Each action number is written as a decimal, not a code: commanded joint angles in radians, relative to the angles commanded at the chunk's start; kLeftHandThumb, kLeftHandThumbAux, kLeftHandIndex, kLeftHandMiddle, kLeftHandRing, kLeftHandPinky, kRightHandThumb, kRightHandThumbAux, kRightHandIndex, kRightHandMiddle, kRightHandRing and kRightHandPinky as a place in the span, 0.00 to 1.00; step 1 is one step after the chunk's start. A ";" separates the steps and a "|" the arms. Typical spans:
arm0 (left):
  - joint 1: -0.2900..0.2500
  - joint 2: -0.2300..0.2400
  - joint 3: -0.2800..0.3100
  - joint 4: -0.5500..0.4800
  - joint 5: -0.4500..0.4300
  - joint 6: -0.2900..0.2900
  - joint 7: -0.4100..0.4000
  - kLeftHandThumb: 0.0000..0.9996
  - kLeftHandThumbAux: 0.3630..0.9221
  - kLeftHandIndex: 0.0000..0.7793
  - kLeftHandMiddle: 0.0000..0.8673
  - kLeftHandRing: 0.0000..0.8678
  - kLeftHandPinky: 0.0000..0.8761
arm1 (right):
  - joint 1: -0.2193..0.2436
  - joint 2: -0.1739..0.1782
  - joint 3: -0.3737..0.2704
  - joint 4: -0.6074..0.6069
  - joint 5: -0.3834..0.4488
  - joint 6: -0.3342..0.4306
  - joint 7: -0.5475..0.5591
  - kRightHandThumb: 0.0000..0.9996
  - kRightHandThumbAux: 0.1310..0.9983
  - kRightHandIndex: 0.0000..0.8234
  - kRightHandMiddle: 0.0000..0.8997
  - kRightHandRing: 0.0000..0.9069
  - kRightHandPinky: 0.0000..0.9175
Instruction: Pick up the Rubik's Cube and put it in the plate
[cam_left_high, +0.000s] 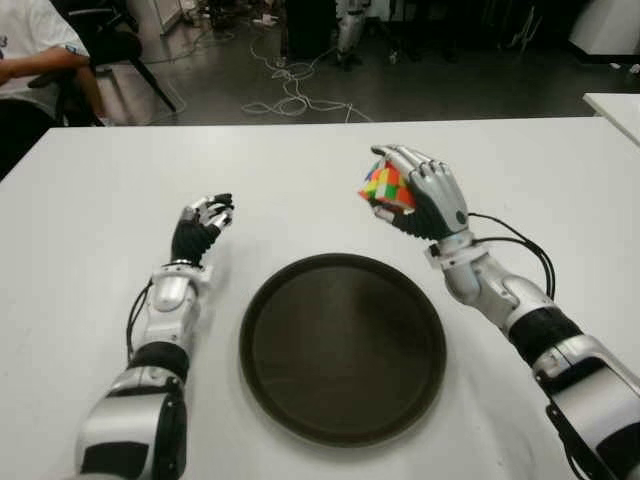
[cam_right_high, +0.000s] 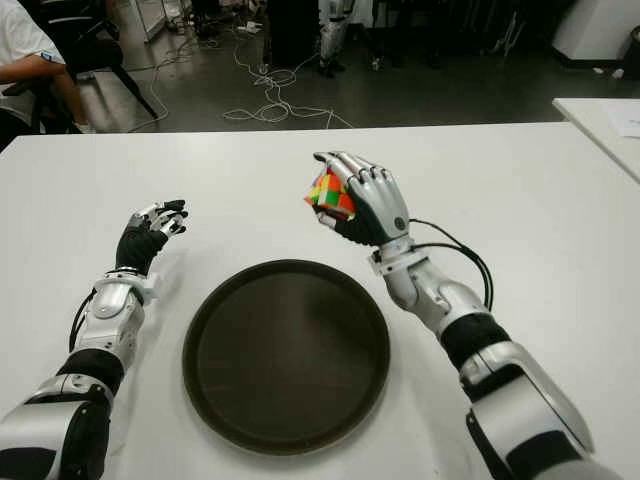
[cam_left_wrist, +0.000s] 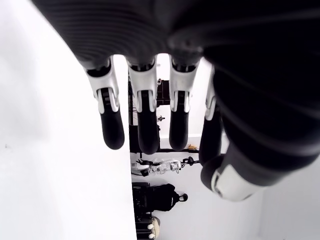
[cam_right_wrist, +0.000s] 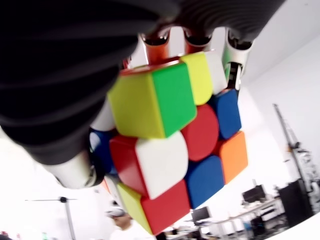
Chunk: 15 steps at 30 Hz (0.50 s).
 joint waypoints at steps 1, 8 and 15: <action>0.000 -0.001 0.000 0.000 -0.001 0.002 0.000 0.68 0.64 0.51 0.28 0.27 0.29 | 0.002 -0.002 -0.001 -0.006 -0.002 -0.004 0.000 0.84 0.64 0.51 0.52 0.53 0.52; -0.002 -0.008 0.004 -0.005 -0.004 0.013 0.019 0.69 0.64 0.51 0.29 0.27 0.30 | 0.043 -0.017 -0.004 -0.103 -0.015 -0.042 0.013 0.84 0.64 0.50 0.52 0.54 0.54; -0.005 -0.011 0.005 -0.007 -0.004 0.022 0.029 0.68 0.64 0.51 0.28 0.27 0.30 | 0.078 -0.017 -0.004 -0.160 -0.031 -0.068 0.030 0.84 0.64 0.49 0.52 0.54 0.55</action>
